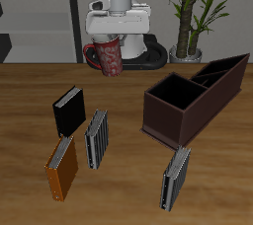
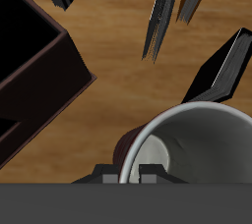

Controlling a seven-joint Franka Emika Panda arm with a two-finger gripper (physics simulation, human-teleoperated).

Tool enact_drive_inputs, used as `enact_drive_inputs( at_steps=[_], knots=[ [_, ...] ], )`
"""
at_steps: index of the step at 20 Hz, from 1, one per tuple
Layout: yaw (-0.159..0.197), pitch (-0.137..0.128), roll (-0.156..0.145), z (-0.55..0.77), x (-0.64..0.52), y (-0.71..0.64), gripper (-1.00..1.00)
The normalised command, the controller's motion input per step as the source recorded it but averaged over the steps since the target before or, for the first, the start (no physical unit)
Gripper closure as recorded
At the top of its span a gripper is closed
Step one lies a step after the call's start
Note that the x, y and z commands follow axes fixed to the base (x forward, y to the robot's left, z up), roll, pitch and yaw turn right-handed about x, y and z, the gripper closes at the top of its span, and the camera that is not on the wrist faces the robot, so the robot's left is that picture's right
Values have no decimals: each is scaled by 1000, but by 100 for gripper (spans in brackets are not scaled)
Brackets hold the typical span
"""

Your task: Place the red mug into the left desk caddy's right compartment and place the left striped book into the left desk caddy's back compartment

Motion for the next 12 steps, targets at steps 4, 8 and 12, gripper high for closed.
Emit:
enact_drive_inputs(
  at_steps=[4, 8, 12],
  knots=[
    [-26, 7, 15, 113, 98, 432, 100],
    [-29, 6, 8, 125, 96, 366, 100],
    [-24, 2, -16, 135, 125, 243, 100]
  ],
)
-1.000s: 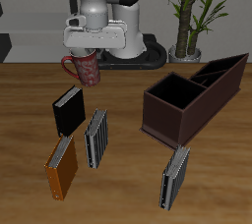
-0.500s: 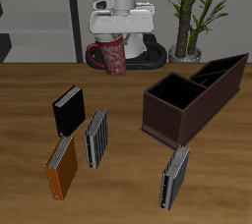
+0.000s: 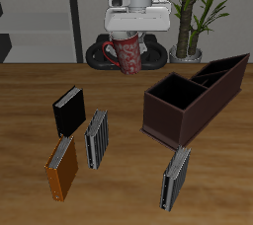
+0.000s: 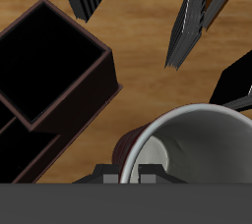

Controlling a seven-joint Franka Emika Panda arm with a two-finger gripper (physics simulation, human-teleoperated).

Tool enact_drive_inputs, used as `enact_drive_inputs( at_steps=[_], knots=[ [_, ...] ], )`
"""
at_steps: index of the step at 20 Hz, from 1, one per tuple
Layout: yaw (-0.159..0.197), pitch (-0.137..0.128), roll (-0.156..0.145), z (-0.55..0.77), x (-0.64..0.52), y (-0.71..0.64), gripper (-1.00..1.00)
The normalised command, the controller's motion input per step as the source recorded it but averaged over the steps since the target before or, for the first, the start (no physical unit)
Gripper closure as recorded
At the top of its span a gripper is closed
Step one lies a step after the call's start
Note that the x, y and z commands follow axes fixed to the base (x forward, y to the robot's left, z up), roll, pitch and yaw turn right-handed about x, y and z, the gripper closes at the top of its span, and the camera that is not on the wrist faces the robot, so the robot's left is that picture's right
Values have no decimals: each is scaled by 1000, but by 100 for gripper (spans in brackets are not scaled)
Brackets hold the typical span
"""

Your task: Place the red mug into the left desk caddy's right compartment and place the left striped book into the left desk caddy's back compartment

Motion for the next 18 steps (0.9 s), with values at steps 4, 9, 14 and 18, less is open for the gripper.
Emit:
enact_drive_inputs(
  at_steps=[4, 9, 14, 18],
  knots=[
    [-12, -7, -15, 99, 17, 138, 100],
    [-18, -5, -24, 127, 36, 132, 100],
    [-42, 25, -79, 76, 158, 30, 100],
    [-18, 4, -43, 63, 92, 61, 100]
  ],
)
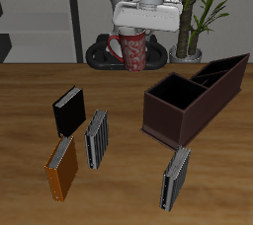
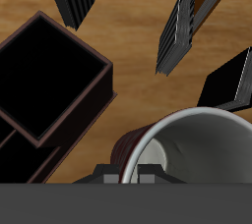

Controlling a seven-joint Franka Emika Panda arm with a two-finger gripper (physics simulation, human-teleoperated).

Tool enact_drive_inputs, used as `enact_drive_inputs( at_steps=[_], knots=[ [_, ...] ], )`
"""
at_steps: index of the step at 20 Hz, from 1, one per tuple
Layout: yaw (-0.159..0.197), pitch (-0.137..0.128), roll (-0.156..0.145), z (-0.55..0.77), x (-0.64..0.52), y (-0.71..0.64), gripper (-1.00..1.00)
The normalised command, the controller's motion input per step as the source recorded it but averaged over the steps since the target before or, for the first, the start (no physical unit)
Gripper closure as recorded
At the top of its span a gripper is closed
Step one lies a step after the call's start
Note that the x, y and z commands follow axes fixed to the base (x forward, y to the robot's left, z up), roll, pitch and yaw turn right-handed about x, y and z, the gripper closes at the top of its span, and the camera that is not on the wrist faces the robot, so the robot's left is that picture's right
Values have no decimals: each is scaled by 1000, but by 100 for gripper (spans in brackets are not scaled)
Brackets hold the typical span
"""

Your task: Place the red mug into the left desk caddy's right compartment and place the left striped book into the left desk caddy's back compartment

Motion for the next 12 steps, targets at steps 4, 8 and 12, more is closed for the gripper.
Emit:
enact_drive_inputs(
  at_steps=[4, 8, 12],
  knots=[
    [-29, 36, 17, 73, 188, 101, 100],
    [-23, -22, -18, 158, 137, 131, 100],
    [-19, -22, -10, 153, 197, 217, 100]
  ],
)
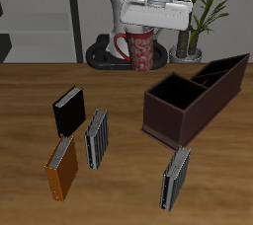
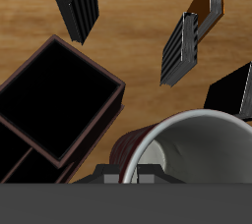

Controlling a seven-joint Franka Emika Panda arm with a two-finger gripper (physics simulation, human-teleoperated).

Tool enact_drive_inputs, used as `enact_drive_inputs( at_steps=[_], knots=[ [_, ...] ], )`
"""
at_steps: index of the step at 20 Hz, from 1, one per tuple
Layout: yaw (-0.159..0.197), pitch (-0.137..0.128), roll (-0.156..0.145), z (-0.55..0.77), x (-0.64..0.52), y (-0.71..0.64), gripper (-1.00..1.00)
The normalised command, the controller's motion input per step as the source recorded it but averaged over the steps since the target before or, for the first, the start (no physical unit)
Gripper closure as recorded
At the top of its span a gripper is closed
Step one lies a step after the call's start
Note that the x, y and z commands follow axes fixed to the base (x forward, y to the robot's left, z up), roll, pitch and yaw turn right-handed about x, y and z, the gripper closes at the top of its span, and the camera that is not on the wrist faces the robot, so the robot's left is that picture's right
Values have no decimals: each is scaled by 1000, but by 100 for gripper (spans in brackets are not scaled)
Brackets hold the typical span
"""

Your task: Place the red mug into the left desk caddy's right compartment and place the left striped book into the left desk caddy's back compartment

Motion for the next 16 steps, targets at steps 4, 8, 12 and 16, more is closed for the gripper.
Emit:
enact_drive_inputs(
  at_steps=[4, 8, 12, 16],
  knots=[
    [16, -5, -15, -19, 271, 315, 100],
    [-37, 2, -38, 66, 252, 173, 100],
    [36, -24, 13, 85, 241, 238, 100],
    [-7, -4, -18, 80, 205, 179, 100]
  ],
)
